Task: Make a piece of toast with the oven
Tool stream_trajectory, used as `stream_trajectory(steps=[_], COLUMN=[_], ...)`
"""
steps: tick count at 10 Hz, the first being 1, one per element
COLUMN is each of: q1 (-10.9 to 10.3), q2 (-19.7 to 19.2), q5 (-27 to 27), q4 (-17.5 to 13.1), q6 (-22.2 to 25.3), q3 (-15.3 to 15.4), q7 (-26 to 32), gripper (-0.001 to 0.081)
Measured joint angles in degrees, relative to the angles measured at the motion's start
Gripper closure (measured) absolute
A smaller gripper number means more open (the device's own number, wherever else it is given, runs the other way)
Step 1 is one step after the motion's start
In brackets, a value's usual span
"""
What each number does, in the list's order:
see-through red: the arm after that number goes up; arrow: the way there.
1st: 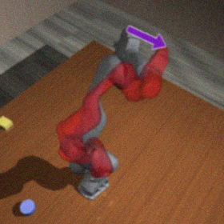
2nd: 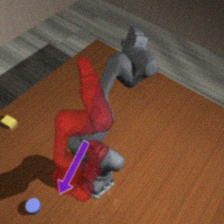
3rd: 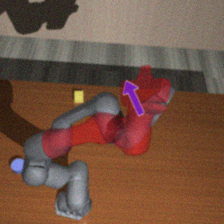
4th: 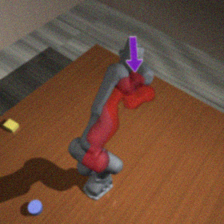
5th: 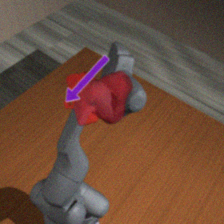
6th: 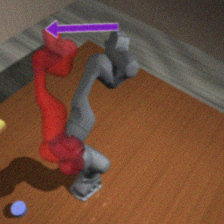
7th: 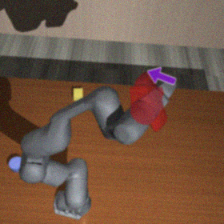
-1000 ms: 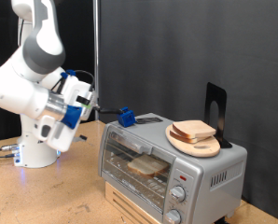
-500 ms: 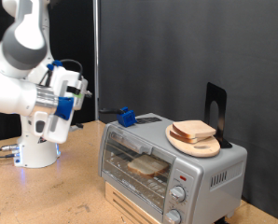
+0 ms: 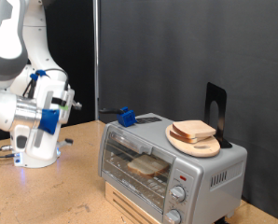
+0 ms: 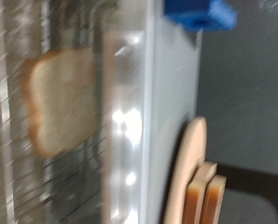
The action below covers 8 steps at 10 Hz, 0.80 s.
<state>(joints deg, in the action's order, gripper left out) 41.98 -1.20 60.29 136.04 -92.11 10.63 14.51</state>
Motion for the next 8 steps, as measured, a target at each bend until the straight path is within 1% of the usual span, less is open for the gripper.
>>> stream_trajectory(steps=[1,2,3,5,6,8], q1=[-0.36,-0.92,-0.81,-0.65,-0.88,-1.93], q2=[-1.85,-3.07,-3.07,-3.47,-4.13,-7.37], q5=[2.20,3.75,3.28,3.06,5.20,12.08], q4=[-0.46,-0.81,-0.80,-1.11,-1.25,-2.70], q6=[-4.53,-7.57,-6.57,-3.16,-3.43,-6.95], q3=[0.85,1.46,1.39,1.33,1.83,3.67], q7=[0.55,0.95,0.89,-3.45,-5.28,-6.25], gripper=[-0.0002,-0.0002,-0.0002,-0.0002,-0.0002,-0.0002])
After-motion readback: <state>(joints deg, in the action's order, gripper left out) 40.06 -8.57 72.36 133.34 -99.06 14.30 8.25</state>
